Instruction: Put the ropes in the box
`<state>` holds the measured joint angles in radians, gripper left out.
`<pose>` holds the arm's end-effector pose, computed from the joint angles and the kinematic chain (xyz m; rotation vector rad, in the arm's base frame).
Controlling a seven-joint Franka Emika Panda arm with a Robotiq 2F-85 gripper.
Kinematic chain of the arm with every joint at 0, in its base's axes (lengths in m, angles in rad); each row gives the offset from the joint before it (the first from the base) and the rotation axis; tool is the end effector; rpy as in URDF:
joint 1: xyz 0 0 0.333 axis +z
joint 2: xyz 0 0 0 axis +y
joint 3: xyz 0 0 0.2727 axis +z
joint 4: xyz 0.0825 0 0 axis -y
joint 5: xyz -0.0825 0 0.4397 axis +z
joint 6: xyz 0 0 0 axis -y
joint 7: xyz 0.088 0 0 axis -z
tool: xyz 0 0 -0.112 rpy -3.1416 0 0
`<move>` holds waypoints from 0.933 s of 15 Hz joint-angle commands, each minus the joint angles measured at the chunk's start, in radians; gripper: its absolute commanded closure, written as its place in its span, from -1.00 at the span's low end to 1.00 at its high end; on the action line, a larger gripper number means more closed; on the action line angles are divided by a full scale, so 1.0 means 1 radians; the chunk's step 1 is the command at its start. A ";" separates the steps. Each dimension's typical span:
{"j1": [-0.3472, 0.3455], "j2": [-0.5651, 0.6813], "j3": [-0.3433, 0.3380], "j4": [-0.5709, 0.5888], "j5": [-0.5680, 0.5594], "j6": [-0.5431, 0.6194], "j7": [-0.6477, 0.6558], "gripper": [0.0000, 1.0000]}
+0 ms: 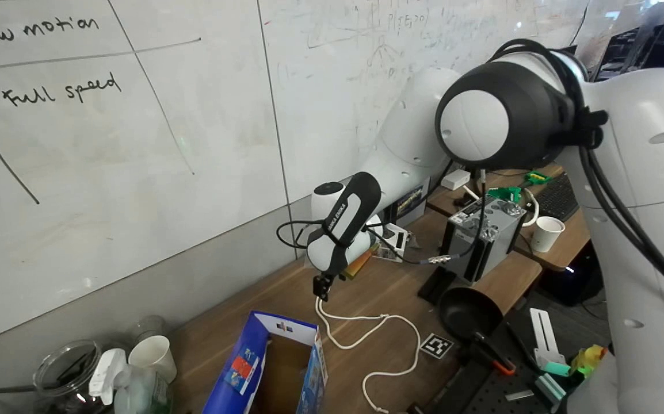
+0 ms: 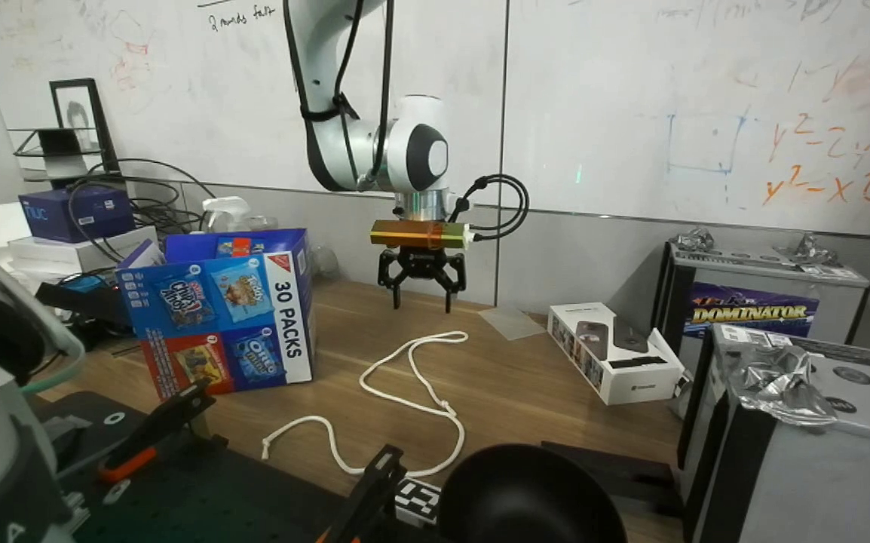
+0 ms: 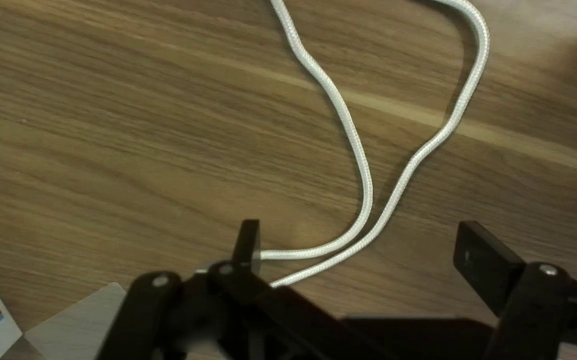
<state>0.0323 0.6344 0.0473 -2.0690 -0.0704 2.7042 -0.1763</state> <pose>0.5753 0.0514 0.0291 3.1019 0.4854 0.0033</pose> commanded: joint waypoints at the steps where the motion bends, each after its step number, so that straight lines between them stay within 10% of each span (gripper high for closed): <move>1: -0.008 0.064 0.026 0.042 0.006 0.049 0.005 -1.00; 14: 0.060 0.252 -0.015 0.168 -0.036 0.129 0.028 -1.00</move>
<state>0.0634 0.8544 0.0600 -1.9399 -0.0744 2.8096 -0.1763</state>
